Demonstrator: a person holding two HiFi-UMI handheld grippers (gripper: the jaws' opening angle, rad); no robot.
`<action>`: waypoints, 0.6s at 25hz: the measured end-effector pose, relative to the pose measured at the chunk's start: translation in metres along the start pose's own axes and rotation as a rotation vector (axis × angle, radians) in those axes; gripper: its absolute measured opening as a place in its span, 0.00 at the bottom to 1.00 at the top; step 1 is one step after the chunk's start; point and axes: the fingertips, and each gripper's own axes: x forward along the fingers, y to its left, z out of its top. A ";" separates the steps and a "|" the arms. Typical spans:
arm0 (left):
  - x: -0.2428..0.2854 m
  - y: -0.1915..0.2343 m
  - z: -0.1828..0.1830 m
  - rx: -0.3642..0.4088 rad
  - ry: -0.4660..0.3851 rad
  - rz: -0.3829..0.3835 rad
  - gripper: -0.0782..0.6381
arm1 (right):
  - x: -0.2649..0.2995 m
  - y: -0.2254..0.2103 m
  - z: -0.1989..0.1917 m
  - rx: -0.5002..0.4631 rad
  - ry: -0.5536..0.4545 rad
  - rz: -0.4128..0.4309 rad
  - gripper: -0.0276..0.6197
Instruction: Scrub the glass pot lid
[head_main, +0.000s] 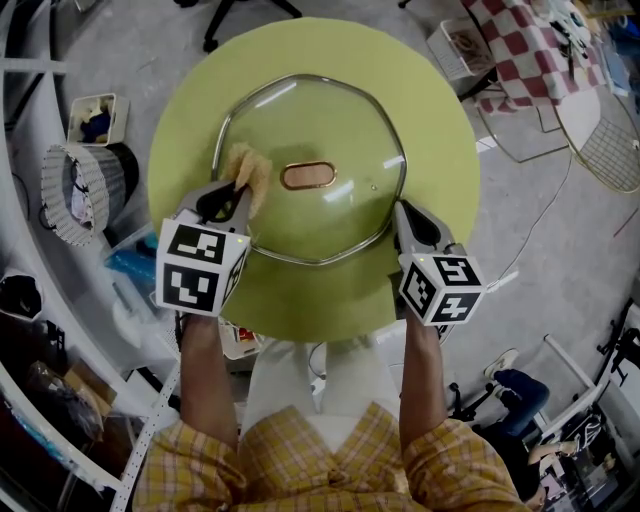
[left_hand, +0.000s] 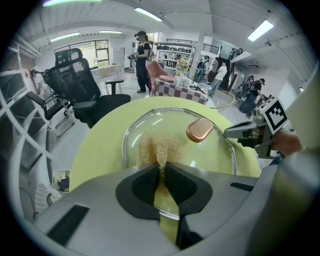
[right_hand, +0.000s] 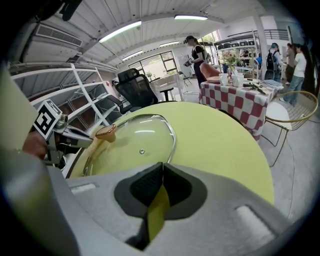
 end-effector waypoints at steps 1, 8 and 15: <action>0.001 0.001 0.001 0.003 0.003 -0.001 0.16 | 0.000 0.000 0.000 0.001 0.000 0.001 0.05; 0.001 0.007 0.004 0.027 0.019 -0.005 0.16 | 0.000 0.004 -0.001 0.006 0.001 0.005 0.05; 0.006 0.013 0.014 0.045 0.032 0.004 0.16 | 0.000 0.000 0.000 0.012 0.002 0.009 0.05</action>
